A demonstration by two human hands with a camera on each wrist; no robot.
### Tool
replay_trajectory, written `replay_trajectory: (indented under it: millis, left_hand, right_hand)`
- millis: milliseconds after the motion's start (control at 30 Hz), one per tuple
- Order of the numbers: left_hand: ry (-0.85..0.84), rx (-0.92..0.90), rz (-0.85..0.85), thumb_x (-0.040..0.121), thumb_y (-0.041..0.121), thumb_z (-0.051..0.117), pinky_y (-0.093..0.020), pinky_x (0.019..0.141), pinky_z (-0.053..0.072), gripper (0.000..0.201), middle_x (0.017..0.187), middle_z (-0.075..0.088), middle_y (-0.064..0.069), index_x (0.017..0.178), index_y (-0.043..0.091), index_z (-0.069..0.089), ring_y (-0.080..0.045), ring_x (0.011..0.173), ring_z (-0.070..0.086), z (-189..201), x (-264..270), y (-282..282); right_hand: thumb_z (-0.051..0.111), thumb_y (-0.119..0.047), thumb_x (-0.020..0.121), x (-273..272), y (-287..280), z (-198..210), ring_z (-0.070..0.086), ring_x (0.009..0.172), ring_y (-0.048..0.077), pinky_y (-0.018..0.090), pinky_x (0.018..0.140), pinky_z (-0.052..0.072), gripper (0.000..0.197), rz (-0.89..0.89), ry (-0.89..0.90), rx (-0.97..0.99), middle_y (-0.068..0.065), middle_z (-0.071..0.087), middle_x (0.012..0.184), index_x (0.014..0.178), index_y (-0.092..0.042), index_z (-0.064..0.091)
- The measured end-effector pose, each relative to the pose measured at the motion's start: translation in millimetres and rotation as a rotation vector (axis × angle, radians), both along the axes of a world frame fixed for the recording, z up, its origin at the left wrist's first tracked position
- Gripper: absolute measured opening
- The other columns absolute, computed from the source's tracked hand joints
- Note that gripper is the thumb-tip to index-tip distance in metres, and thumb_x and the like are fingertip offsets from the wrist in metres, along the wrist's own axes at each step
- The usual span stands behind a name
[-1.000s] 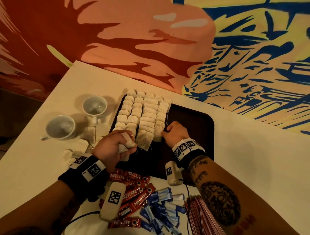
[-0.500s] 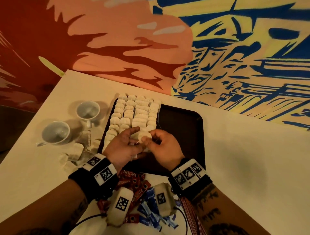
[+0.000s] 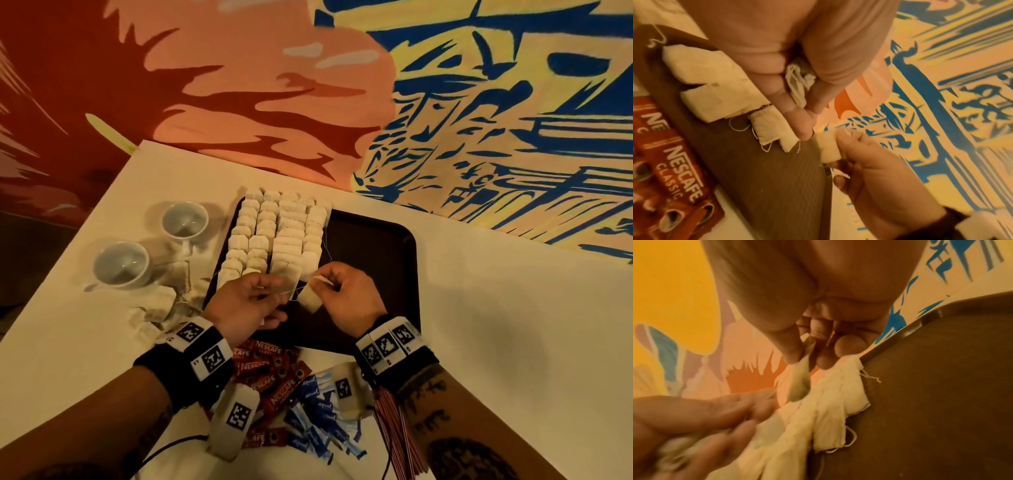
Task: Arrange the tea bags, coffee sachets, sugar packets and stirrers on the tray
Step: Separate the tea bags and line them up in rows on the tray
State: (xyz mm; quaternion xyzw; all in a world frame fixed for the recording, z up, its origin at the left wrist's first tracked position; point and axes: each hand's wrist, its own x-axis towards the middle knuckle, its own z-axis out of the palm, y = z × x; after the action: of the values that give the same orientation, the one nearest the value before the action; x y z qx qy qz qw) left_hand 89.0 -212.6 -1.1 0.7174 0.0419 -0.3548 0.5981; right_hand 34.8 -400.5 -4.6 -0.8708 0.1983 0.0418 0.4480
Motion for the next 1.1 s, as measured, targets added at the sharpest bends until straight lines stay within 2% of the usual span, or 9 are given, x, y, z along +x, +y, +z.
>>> replay_trajectory:
  millis: [133,200,267,433,500,633,867,1033,1100]
  left_hand:
    - [0.053,0.056,0.092,0.102,0.007,0.046,-0.021,0.040,0.041,0.018,0.085,0.068,-0.009,0.109,0.010,0.061,-0.020,0.054,0.057,-1.8,14.0,10.1]
    - [0.080,0.059,0.101,0.103,0.009,0.042,-0.018,0.037,0.034,0.018,0.078,0.062,-0.008,0.110,0.010,0.059,-0.021,0.052,0.049,-1.9,19.1,11.3]
    - [0.100,0.069,0.122,0.103,0.013,0.044,-0.017,0.036,0.033,0.017,0.074,0.057,-0.007,0.110,0.011,0.059,-0.022,0.051,0.048,-2.2,22.6,11.4]
    - [0.136,0.063,0.218,0.098,0.020,0.057,-0.024,0.043,0.041,0.014,0.075,0.060,-0.007,0.106,0.010,0.064,-0.020,0.059,0.054,-4.6,25.3,12.1]
    - [0.172,0.027,0.257,0.096,0.011,0.055,-0.025,0.046,0.043,0.012,0.076,0.060,-0.009,0.104,0.009,0.065,-0.022,0.062,0.054,-3.7,25.6,12.3]
    - [0.205,0.019,0.288,0.089,-0.006,0.050,-0.030,0.057,0.045,0.025,0.080,0.060,-0.015,0.105,0.005,0.065,-0.027,0.067,0.053,-4.3,29.9,12.0]
    - [0.243,0.012,0.316,0.090,-0.010,0.046,-0.029,0.057,0.036,0.027,0.071,0.055,-0.014,0.112,-0.001,0.061,-0.023,0.058,0.046,-5.0,39.4,9.2]
    - [0.228,0.013,0.288,0.091,-0.005,0.050,-0.031,0.059,0.046,0.025,0.076,0.059,-0.012,0.111,0.002,0.063,-0.023,0.067,0.055,-5.0,44.5,11.7]
    - [0.225,0.007,0.282,0.091,-0.006,0.050,-0.031,0.059,0.047,0.025,0.077,0.059,-0.012,0.110,0.002,0.063,-0.023,0.067,0.055,-6.2,45.9,11.7]
  right_hand:
    - [0.064,-0.033,0.093,19.3,-20.6,-14.7,0.065,0.087,0.011,0.024,0.074,0.051,0.010,0.056,0.186,-0.158,-0.006,0.070,0.094,0.099,-0.026,0.068]
    - [0.063,-0.033,0.094,28.9,-23.6,-21.2,0.064,0.092,0.015,0.030,0.078,0.052,0.013,0.165,0.289,-0.236,-0.004,0.069,0.100,0.103,-0.025,0.068]
    - [0.063,-0.031,0.094,37.1,-23.1,-26.8,0.064,0.092,0.016,0.030,0.078,0.052,0.011,0.284,0.360,-0.272,-0.004,0.067,0.101,0.103,-0.026,0.067]
    - [0.067,-0.033,0.091,53.3,-24.1,-41.7,0.062,0.089,0.015,0.030,0.075,0.050,0.008,0.400,0.427,-0.370,-0.004,0.065,0.099,0.093,-0.029,0.060]
    - [0.067,-0.033,0.092,59.1,-25.4,-45.0,0.061,0.088,0.016,0.029,0.073,0.049,0.008,0.400,0.434,-0.397,-0.003,0.064,0.098,0.091,-0.029,0.060]
    - [0.066,-0.035,0.093,70.1,-27.1,-47.4,0.060,0.083,0.012,0.025,0.066,0.043,0.008,0.329,0.414,-0.361,-0.005,0.064,0.095,0.088,-0.030,0.061]
    - [0.068,-0.030,0.092,90.8,-23.3,-48.2,0.062,0.088,0.014,0.025,0.073,0.047,0.008,0.297,0.425,-0.366,-0.005,0.066,0.096,0.086,-0.031,0.063]
    - [0.070,-0.023,0.090,98.7,-23.9,-46.3,0.059,0.079,0.010,0.021,0.066,0.043,0.013,0.284,0.430,-0.344,-0.007,0.063,0.090,0.082,-0.030,0.062]
    - [0.070,-0.029,0.090,98.6,-26.2,-46.1,0.061,0.084,0.011,0.024,0.071,0.047,0.008,0.263,0.431,-0.328,-0.006,0.065,0.095,0.087,-0.029,0.063]
